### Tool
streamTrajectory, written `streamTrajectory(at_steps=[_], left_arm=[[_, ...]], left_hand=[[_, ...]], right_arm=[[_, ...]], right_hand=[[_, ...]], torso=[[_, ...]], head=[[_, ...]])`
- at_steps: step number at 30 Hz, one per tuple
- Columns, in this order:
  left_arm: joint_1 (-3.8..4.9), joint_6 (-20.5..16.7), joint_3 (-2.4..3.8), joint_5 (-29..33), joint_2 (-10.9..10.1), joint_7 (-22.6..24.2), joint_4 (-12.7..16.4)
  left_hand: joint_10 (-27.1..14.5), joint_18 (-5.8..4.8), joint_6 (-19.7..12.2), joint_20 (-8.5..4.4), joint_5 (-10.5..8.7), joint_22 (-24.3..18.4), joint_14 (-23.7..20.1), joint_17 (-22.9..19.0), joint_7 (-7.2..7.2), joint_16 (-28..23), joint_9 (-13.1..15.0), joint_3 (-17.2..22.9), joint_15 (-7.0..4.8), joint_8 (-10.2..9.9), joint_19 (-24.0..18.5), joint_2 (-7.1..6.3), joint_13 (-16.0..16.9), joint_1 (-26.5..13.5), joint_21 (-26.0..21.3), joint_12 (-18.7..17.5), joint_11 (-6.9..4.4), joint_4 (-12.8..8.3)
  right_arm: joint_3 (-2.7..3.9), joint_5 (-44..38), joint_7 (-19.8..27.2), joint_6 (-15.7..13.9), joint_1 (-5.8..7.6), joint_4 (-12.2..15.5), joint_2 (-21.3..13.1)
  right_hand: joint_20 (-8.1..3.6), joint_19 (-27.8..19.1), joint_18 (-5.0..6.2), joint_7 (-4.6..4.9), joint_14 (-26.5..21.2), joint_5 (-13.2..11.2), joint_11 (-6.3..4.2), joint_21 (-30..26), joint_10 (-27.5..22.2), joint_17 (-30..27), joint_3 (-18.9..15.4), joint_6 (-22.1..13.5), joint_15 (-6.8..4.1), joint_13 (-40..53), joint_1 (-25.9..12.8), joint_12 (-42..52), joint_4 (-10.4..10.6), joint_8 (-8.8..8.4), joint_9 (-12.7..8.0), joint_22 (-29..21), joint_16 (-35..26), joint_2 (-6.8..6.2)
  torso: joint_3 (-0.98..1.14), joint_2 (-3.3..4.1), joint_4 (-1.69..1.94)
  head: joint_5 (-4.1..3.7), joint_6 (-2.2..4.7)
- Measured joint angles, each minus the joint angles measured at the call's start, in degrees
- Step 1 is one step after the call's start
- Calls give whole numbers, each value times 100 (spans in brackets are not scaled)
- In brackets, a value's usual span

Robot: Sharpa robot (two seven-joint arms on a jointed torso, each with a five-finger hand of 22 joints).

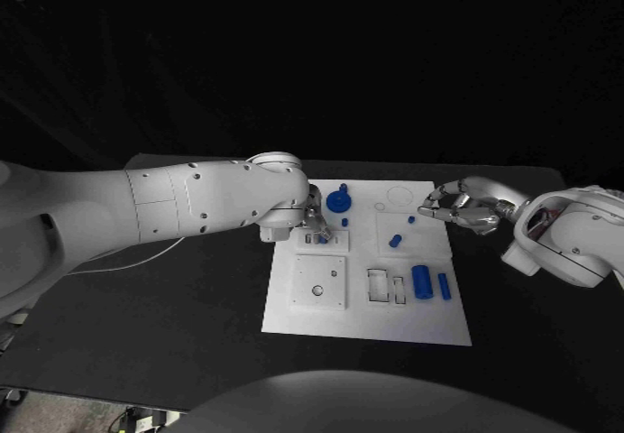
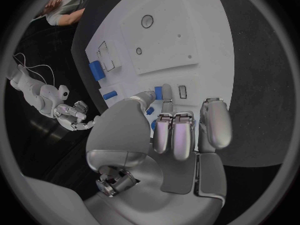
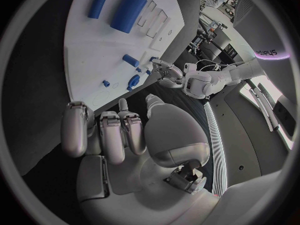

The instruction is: Assemble the parts on the task board

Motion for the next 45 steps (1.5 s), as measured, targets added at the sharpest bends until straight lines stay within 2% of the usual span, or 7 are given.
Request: streamTrajectory(at_steps=[7, 14, 27, 36, 41, 45], left_arm=[[0, -123, 9, -3, -53, 8, 33], [6, -146, 17, 20, -37, 11, -13], [14, -25, 23, 148, 10, 14, -109], [5, 43, 23, 196, -18, 14, -62], [44, 118, 43, 182, -47, 7, -17], [100, 235, 85, 163, -56, 1, -15]], left_hand=[[0, -1, 29, 0, 0, 0, 0, 0, 29, 0, 85, 109, 0, 81, 0, -52, 0, 53, 0, 0, 0, 109], [-1, 0, 32, -22, -35, -1, 0, 4, 32, 0, 130, 126, 0, 93, 22, -75, 0, 76, 0, 0, -1, 126], [-2, 0, 50, -22, -140, -2, 0, 4, 50, 0, 149, 141, 0, 100, 22, -79, 0, 70, -34, -22, 0, 141], [-2, 0, 50, -22, -144, -2, 20, 3, 50, 0, 218, 144, -19, 178, 22, -170, 0, 72, -34, -22, 0, 139], [1, 0, 51, -22, -166, -2, 21, 3, 51, 0, 236, 161, -20, 180, 22, -213, 0, 56, -33, -22, -3, 135], [2, 0, 52, -22, -182, 0, 0, 2, 52, 0, 240, 167, -41, 183, 22, -218, 0, 60, -33, -22, -4, 129]], right_arm=[[0, 1, -2, 0, 0, 0, -8], [0, 2, -6, 2, -1, -1, -8], [0, 6, -16, 12, -3, 0, -11], [0, 9, -19, 17, -14, 0, -38], [0, 11, -23, 20, -17, -1, -39], [0, 14, -26, 25, -18, -4, -30]], right_hand=[[0, 0, 0, 0, 0, 0, 0, -11, 0, 0, 0, 0, 0, 0, 0, 0, 0, 0, -5, 5, 0, 0], [0, 0, 0, -21, 0, 0, 21, -25, 21, -1, 0, -21, 0, 0, 23, 0, 0, 0, -5, 4, 0, -23], [21, -21, 0, -21, 0, 22, 21, -24, 21, -2, 0, -21, 0, 0, 45, 0, 0, 0, -7, 3, 0, -1], [21, -21, 0, -21, 0, 22, 21, -51, 21, -2, 0, -21, 0, 0, 45, 0, 0, 0, -10, 3, 0, -1], [21, -21, 0, -21, 0, 22, 21, -55, 21, -3, 0, -21, 0, 0, 45, 0, 0, 0, -10, 3, 0, -1], [21, -21, 0, -21, 0, 22, 21, -55, 21, -3, 0, -21, 0, 0, 45, 0, 0, 0, -10, 2, 0, -1]], torso=[[1, -3, -1], [2, -3, -1], [3, -4, 0], [-1, -4, 3], [1, -4, 3], [3, -5, 1]], head=[[-14, 0], [-11, 0], [-6, 0], [-18, 0], [-20, 0], [-20, 0]])
